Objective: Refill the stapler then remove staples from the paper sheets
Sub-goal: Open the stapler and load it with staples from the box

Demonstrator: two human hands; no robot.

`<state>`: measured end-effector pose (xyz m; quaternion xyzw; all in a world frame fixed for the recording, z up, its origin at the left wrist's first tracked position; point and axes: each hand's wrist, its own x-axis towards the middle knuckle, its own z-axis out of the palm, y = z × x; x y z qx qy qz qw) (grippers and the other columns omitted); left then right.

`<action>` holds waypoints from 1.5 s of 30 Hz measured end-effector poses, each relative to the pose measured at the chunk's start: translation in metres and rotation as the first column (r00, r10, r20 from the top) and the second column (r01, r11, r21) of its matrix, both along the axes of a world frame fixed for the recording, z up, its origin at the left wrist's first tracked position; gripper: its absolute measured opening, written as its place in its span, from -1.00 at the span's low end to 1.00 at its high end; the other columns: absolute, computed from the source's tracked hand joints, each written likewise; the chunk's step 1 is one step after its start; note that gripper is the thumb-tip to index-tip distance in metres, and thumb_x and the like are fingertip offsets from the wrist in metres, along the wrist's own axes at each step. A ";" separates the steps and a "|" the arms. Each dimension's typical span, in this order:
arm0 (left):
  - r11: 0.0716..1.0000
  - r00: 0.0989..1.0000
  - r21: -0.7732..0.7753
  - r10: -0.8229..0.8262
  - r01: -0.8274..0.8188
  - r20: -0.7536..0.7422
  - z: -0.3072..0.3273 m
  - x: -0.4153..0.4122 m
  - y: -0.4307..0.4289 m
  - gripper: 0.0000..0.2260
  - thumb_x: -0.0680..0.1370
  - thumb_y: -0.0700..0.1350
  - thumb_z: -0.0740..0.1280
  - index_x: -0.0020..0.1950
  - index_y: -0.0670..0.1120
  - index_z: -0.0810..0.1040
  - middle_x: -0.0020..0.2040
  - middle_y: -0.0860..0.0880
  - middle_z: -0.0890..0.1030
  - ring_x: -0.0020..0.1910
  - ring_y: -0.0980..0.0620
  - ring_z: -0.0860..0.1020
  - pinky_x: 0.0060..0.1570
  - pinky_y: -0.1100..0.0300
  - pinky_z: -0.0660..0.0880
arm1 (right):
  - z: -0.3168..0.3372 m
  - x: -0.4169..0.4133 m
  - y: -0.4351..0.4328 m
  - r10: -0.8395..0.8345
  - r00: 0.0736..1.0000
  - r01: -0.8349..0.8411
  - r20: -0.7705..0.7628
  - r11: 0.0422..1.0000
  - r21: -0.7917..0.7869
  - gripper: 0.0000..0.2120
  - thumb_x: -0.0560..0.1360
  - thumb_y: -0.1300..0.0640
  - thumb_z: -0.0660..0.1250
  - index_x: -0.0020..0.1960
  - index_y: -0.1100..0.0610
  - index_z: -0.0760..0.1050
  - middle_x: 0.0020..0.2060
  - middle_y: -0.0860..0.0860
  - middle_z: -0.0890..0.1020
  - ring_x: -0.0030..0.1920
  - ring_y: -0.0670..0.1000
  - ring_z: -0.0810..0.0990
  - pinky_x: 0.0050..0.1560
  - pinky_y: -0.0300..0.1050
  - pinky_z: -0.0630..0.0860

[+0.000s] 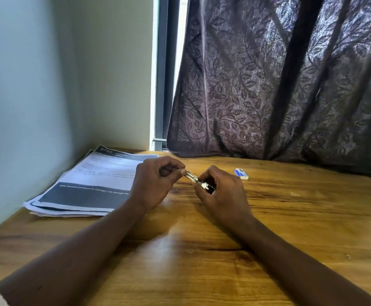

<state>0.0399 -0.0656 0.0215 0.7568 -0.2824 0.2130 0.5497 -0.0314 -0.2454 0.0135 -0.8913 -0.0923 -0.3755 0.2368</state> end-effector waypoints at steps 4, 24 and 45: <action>1.000 1.000 -0.005 -0.007 0.007 0.002 0.000 0.000 0.000 -0.91 0.48 -0.09 0.55 -0.03 0.00 0.75 -0.20 0.12 0.74 -0.23 0.18 0.69 -0.07 0.11 0.68 | 0.000 -0.001 0.000 0.008 1.000 -0.008 0.010 1.000 0.002 -0.86 0.48 0.05 0.48 -0.08 0.04 0.53 -0.24 -0.11 0.61 -0.23 -0.11 0.54 -0.20 -0.06 0.53; 0.997 0.999 0.056 0.047 -0.046 -0.019 0.000 -0.005 -0.005 -0.93 0.47 -0.08 0.56 -0.06 -0.01 0.75 -0.24 0.13 0.72 -0.26 0.22 0.67 -0.22 0.43 0.53 | 0.001 -0.002 0.000 0.000 1.000 0.000 -0.018 1.000 -0.020 -0.84 0.48 0.04 0.50 -0.04 0.05 0.56 -0.22 -0.13 0.60 -0.21 -0.15 0.55 -0.19 -0.11 0.56; 0.951 0.743 -0.305 -0.238 0.048 -0.626 0.009 -0.007 -0.010 -0.61 0.48 -0.22 0.54 0.19 -0.09 0.43 -0.04 -0.23 0.72 -0.24 -0.12 0.71 -0.11 -0.06 0.66 | 0.001 -0.003 -0.003 0.047 0.997 -0.041 0.064 0.994 -0.104 -0.85 0.44 0.08 0.52 -0.09 0.05 0.56 -0.26 -0.11 0.60 -0.26 -0.13 0.50 -0.22 -0.12 0.50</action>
